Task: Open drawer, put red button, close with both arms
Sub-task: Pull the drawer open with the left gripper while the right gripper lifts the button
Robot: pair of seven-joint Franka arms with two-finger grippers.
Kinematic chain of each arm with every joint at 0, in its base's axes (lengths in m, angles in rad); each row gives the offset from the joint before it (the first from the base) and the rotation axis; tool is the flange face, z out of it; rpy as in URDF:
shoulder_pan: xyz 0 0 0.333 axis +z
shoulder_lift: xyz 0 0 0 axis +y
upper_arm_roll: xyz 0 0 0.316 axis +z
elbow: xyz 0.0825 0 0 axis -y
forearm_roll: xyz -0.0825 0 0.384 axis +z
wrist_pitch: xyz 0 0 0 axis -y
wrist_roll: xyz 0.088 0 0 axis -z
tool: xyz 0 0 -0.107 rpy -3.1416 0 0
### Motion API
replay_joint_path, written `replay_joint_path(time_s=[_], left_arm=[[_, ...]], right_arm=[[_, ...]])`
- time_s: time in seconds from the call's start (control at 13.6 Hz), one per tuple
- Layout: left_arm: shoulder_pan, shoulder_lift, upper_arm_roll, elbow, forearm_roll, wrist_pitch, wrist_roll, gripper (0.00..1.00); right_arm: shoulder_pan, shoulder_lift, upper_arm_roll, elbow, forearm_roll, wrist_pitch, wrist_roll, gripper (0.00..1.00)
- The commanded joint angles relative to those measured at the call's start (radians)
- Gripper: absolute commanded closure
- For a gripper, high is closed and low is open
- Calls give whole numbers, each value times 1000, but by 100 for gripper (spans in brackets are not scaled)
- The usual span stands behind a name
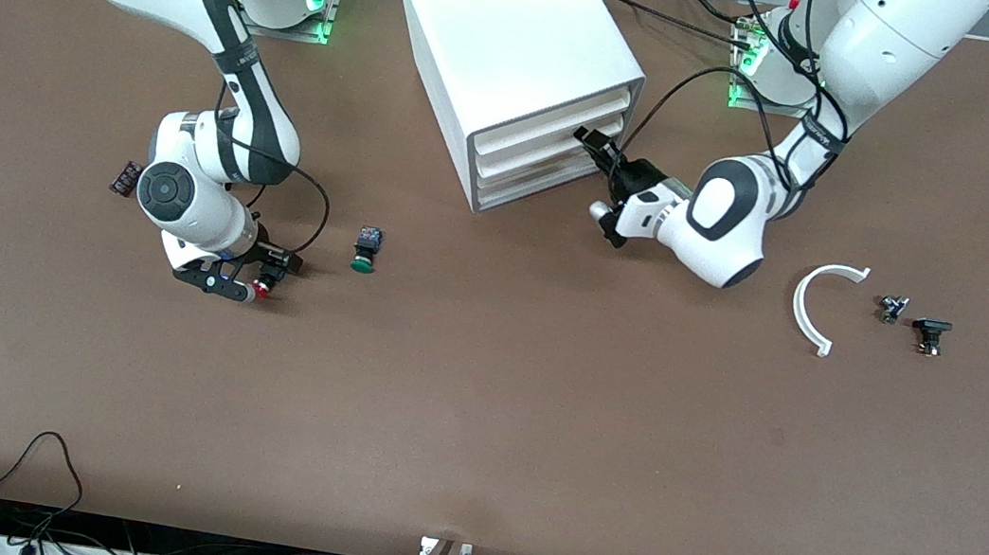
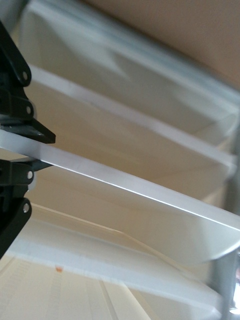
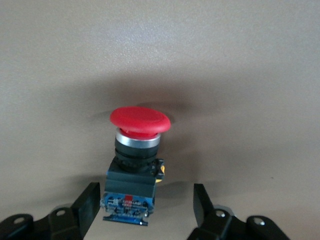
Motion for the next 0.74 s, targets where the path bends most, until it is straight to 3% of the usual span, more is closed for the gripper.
replay_joint_path(time_s=[0.0,0.22,0.29,0.37,0.44,0.66], left_arm=[[63,-46,61,21,0,48,11,100],[66,-46,124,69,1,63,11,100],[67,-52,130,69,0,77,11,61],[73,-59,132,68,0,85,18,6],[81,-69,134,68,0,88,17,0],[84,-140,134,63,29,192,18,0]], right_arm=[[1,5,5,0,-29,15,1,40],[3,5,14,3,-75,17,-2,59],[3,5,17,9,-75,18,-2,63],[3,5,19,23,-75,17,-2,63],[3,-2,26,32,-73,17,-4,64],[1,-48,29,69,-73,-23,-57,64]])
